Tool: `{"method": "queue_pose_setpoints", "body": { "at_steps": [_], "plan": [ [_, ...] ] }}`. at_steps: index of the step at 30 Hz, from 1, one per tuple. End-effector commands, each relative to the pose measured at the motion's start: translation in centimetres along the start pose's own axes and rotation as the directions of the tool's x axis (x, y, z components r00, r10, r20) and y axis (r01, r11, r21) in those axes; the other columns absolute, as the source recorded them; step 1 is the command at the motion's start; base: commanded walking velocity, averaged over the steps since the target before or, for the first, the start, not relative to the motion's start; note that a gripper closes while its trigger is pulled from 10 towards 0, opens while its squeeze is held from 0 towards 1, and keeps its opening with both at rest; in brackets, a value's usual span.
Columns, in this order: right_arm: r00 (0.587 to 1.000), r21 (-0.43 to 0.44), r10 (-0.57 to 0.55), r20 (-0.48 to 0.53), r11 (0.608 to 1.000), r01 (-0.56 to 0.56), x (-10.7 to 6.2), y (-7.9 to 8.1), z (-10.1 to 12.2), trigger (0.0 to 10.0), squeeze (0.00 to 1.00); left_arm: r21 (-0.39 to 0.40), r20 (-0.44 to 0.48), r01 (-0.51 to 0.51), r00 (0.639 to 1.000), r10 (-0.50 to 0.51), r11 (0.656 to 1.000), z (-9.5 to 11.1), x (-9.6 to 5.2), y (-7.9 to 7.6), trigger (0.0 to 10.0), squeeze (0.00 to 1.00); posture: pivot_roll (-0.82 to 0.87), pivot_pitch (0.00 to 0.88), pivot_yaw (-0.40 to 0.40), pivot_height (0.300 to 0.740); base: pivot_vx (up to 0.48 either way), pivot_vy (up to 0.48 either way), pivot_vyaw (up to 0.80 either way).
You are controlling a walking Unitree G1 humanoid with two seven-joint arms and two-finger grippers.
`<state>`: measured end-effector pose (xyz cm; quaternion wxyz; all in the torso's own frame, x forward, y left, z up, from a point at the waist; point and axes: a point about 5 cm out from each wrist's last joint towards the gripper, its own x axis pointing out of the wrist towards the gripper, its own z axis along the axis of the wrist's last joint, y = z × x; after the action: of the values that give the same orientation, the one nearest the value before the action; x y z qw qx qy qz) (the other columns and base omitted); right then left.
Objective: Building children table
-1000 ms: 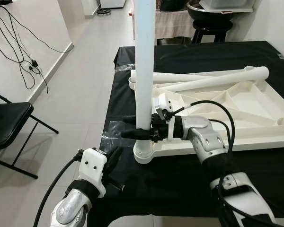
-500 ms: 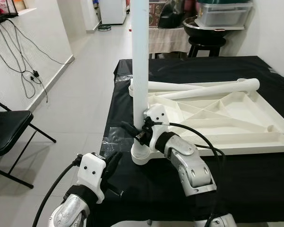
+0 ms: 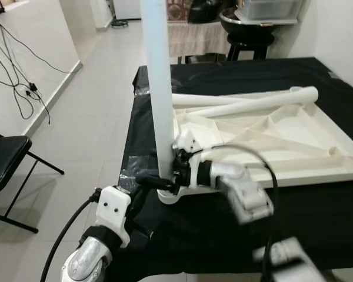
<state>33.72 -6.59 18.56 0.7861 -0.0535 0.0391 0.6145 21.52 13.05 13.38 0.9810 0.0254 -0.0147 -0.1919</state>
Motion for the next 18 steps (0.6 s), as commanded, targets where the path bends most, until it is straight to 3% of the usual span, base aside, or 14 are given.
{"method": "queue_pose_setpoints", "body": {
  "at_steps": [1, 7, 8, 9, 18],
  "plan": [
    [0.998, 0.025, 0.063, -0.020, 0.998, -0.063, -0.1, -0.3, -1.0, 10.0, 0.00, -0.013, -0.021, -0.003, 1.000, 0.003, 1.000, -0.5, -0.2, 0.0, 10.0, 0.00, 0.05, 0.082, 0.016, 0.740, 0.000, 0.000, 0.00],
    [0.994, 0.065, 0.109, -0.023, 0.992, -0.107, -0.6, -1.1, -1.1, 10.0, 0.00, -0.010, -0.022, -0.003, 1.000, 0.002, 1.000, -0.5, -0.2, -0.1, 10.0, 0.00, 0.06, 0.079, 0.013, 0.740, 0.000, 0.000, 0.00],
    [0.992, 0.074, 0.122, -0.038, 0.990, -0.119, -0.8, -1.4, -1.3, 4.2, 0.00, -0.008, -0.023, -0.002, 1.000, 0.002, 1.000, -0.5, -0.2, -0.1, 10.0, 0.00, 0.07, 0.079, 0.013, 0.740, 0.000, 0.000, 0.00],
    [0.992, 0.107, 0.120, -0.037, 0.988, -0.116, -1.2, -1.9, -1.5, 0.0, 0.00, -0.005, -0.023, 0.000, 1.000, 0.000, 1.000, -0.5, -0.2, -0.3, 10.0, 0.00, 0.07, 0.081, 0.011, 0.740, 0.000, 0.000, 0.00],
    [0.996, 0.098, 0.089, -0.012, 0.991, -0.087, -2.0, -2.5, -1.9, 0.0, 0.00, -0.002, -0.023, 0.003, 1.000, -0.003, 1.000, -0.4, -0.3, -0.4, 10.0, 0.00, 0.06, 0.087, 0.011, 0.740, 0.000, 0.000, 0.00]
  ]
}}
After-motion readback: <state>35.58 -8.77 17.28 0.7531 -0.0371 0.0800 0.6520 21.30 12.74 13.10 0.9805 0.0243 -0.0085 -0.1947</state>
